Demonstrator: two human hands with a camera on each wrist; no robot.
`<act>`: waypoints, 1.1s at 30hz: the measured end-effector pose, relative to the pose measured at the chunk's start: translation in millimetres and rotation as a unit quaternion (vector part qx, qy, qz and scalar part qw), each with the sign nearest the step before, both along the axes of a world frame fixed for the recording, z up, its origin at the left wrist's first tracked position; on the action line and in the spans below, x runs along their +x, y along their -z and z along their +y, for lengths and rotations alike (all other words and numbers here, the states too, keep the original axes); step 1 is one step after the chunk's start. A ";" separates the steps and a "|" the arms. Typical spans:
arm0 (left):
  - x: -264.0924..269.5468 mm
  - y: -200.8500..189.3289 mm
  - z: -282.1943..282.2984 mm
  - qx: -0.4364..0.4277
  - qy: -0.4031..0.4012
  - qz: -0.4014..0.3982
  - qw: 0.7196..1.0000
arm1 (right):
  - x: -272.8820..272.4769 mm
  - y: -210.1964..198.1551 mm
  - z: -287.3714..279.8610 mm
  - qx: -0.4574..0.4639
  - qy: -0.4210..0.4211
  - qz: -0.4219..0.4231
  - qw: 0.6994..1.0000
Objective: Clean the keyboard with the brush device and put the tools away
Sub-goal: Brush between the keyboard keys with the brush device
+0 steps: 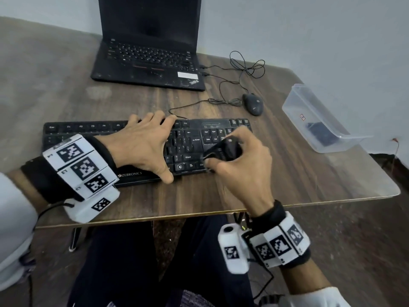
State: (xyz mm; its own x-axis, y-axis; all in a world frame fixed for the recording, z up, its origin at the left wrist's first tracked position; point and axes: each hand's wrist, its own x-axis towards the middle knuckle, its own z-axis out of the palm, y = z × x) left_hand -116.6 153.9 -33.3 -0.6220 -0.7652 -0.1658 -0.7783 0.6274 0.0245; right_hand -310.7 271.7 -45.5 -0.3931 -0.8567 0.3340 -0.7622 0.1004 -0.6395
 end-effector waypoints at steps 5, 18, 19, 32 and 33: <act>0.4 3.7 -3.9 0.003 -0.003 0.004 1.000 | 4.8 -7.3 1.3 -0.012 0.038 -0.003 0.999; 48.9 -0.1 -17.8 0.154 -0.031 0.102 0.982 | 38.1 2.4 -10.0 0.004 -0.032 0.001 0.999; 62.5 0.7 -17.4 0.156 -0.036 0.091 0.983 | 37.3 2.4 -9.9 0.003 -0.032 -0.001 0.999; 192.4 23.8 -9.9 0.133 -0.125 0.186 0.966 | 60.7 -5.8 -13.8 -0.001 -0.030 0.008 1.000; 192.8 24.0 -8.9 0.113 -0.118 0.189 0.968 | 75.6 -3.2 -12.5 -0.007 -0.052 0.010 0.999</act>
State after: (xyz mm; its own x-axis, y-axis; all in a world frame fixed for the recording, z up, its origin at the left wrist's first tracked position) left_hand 76.2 145.0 -57.3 -0.4835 -0.8641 -0.1396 -0.8076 0.3789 0.4519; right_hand -235.1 259.2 -42.3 -0.2948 -0.8882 0.3525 -0.7804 0.0109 -0.6252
